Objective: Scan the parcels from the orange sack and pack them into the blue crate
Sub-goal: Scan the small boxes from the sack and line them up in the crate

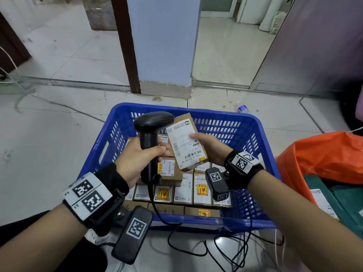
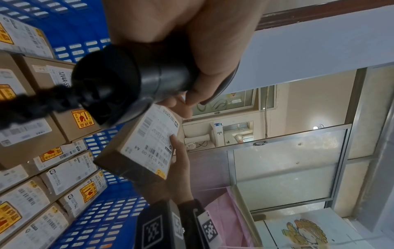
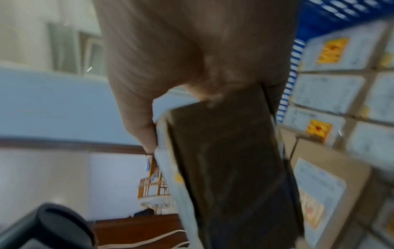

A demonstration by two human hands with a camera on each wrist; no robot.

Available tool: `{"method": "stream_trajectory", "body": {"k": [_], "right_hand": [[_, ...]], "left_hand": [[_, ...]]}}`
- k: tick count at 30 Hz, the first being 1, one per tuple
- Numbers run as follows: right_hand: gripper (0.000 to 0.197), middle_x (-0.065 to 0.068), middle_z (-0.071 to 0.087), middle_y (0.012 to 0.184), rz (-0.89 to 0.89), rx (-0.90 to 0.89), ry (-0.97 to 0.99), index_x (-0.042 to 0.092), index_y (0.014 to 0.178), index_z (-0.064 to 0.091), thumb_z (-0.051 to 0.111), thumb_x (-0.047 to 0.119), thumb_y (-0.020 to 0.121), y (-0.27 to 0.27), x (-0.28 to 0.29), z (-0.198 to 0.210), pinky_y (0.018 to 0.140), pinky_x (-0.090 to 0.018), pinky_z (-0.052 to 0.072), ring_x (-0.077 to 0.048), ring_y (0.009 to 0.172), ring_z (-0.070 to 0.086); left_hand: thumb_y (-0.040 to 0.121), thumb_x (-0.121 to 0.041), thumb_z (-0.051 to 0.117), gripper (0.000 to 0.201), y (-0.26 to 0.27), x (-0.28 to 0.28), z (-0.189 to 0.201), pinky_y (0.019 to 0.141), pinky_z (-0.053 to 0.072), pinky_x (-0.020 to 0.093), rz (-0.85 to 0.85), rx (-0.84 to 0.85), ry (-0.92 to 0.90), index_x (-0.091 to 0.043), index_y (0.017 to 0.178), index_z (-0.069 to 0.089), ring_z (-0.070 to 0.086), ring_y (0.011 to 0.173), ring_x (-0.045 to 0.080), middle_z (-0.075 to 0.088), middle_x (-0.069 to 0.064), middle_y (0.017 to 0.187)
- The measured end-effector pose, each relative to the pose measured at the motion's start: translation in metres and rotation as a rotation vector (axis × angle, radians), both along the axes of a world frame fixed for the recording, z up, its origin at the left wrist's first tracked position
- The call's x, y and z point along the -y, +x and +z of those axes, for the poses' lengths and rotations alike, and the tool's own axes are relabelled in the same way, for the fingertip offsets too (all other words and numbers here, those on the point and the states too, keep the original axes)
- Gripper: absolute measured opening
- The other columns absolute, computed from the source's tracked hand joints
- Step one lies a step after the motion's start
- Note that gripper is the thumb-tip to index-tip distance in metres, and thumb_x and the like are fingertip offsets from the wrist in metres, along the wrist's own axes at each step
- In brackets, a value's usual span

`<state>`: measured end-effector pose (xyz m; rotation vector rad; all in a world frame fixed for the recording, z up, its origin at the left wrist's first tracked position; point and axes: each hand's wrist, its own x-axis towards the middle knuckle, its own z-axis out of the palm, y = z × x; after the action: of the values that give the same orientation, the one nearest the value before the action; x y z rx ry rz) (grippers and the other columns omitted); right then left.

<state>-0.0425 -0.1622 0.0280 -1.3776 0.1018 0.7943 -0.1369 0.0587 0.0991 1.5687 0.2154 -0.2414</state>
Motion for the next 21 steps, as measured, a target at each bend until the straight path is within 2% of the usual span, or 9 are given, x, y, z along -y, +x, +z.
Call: {"method": "stream_trajectory", "body": {"k": [1, 3, 5, 8, 10, 12, 14, 18, 21], "right_hand": [[0.047, -0.014, 0.07, 0.114, 0.05, 0.027, -0.066, 0.007, 0.124, 0.056, 0.066, 0.034, 0.087, 0.004, 0.001, 0.005, 0.089, -0.044, 0.053, -0.032, 0.102, 0.068], [0.039, -0.012, 0.072, 0.1, 0.174, 0.091, -0.222, 0.009, 0.115, 0.057, 0.068, 0.032, 0.086, 0.011, 0.002, 0.017, 0.075, -0.036, 0.056, -0.026, 0.085, 0.07], [0.036, -0.011, 0.072, 0.093, 0.316, 0.147, -0.347, 0.011, 0.11, 0.056, 0.071, 0.031, 0.084, 0.016, 0.001, 0.033, 0.063, -0.028, 0.057, -0.021, 0.074, 0.07], [0.049, -0.016, 0.072, 0.097, 0.533, 0.194, -0.442, 0.01, 0.108, 0.054, 0.081, 0.032, 0.073, 0.02, -0.002, 0.053, 0.062, -0.026, 0.059, -0.021, 0.074, 0.071], [0.059, -0.018, 0.072, 0.104, 0.614, 0.242, -0.495, 0.01, 0.111, 0.054, 0.082, 0.036, 0.066, 0.02, -0.006, 0.062, 0.064, -0.027, 0.059, -0.022, 0.079, 0.071], [0.053, -0.017, 0.072, 0.104, 0.648, 0.294, -0.508, 0.013, 0.108, 0.055, 0.081, 0.035, 0.067, 0.019, -0.01, 0.068, 0.061, -0.024, 0.057, -0.022, 0.08, 0.071], [0.049, -0.016, 0.073, 0.102, 0.664, 0.322, -0.503, 0.015, 0.105, 0.057, 0.081, 0.035, 0.067, 0.016, -0.011, 0.072, 0.059, -0.022, 0.055, -0.023, 0.08, 0.072], [0.047, -0.016, 0.073, 0.103, 0.613, 0.315, -0.456, 0.014, 0.109, 0.059, 0.081, 0.028, 0.07, 0.014, -0.005, 0.071, 0.062, -0.022, 0.057, -0.021, 0.08, 0.073], [0.053, -0.012, 0.07, 0.113, 0.501, 0.308, -0.42, 0.018, 0.117, 0.058, 0.081, 0.032, 0.072, 0.011, 0.004, 0.069, 0.071, -0.027, 0.058, -0.02, 0.088, 0.072]], "left_hand": [[0.088, -0.002, 0.061, 0.024, 0.0, -0.001, 0.0, 0.073, 0.057, 0.025, 0.012, 0.002, 0.007, 0.003, 0.112, 0.06, 0.066, 0.076, 0.01, 0.07, 0.006, 0.094], [0.088, -0.005, 0.063, 0.025, 0.002, -0.003, 0.001, 0.083, 0.055, 0.031, 0.031, 0.012, 0.039, -0.001, 0.113, 0.062, 0.064, 0.085, 0.015, 0.069, 0.004, 0.1], [0.087, -0.008, 0.065, 0.026, 0.004, -0.007, 0.002, 0.093, 0.051, 0.037, 0.057, 0.018, 0.062, -0.007, 0.113, 0.064, 0.064, 0.093, 0.015, 0.069, 0.004, 0.106], [0.077, -0.021, 0.074, 0.044, 0.005, -0.01, 0.003, 0.098, 0.049, 0.046, 0.066, 0.004, 0.056, -0.014, 0.119, 0.061, 0.066, 0.105, 0.02, 0.068, 0.005, 0.115], [0.076, -0.022, 0.075, 0.05, 0.004, -0.01, 0.002, 0.097, 0.049, 0.046, 0.056, -0.012, 0.047, -0.016, 0.123, 0.059, 0.065, 0.109, 0.021, 0.066, 0.004, 0.12], [0.083, -0.012, 0.071, 0.043, 0.003, -0.008, 0.001, 0.091, 0.052, 0.041, 0.051, -0.037, 0.028, -0.014, 0.123, 0.058, 0.066, 0.107, 0.023, 0.067, 0.005, 0.119], [0.083, -0.005, 0.069, 0.04, 0.003, -0.007, -0.001, 0.088, 0.054, 0.039, 0.043, -0.05, 0.017, -0.012, 0.122, 0.059, 0.067, 0.104, 0.023, 0.067, 0.006, 0.118], [0.082, -0.006, 0.07, 0.043, 0.005, -0.01, 0.0, 0.096, 0.05, 0.044, 0.007, -0.068, 0.021, -0.011, 0.124, 0.058, 0.065, 0.108, 0.022, 0.067, 0.006, 0.12], [0.084, -0.007, 0.068, 0.036, 0.007, -0.009, -0.001, 0.09, 0.053, 0.041, 0.014, -0.075, 0.016, -0.008, 0.119, 0.061, 0.067, 0.104, 0.024, 0.069, 0.013, 0.113]]}}
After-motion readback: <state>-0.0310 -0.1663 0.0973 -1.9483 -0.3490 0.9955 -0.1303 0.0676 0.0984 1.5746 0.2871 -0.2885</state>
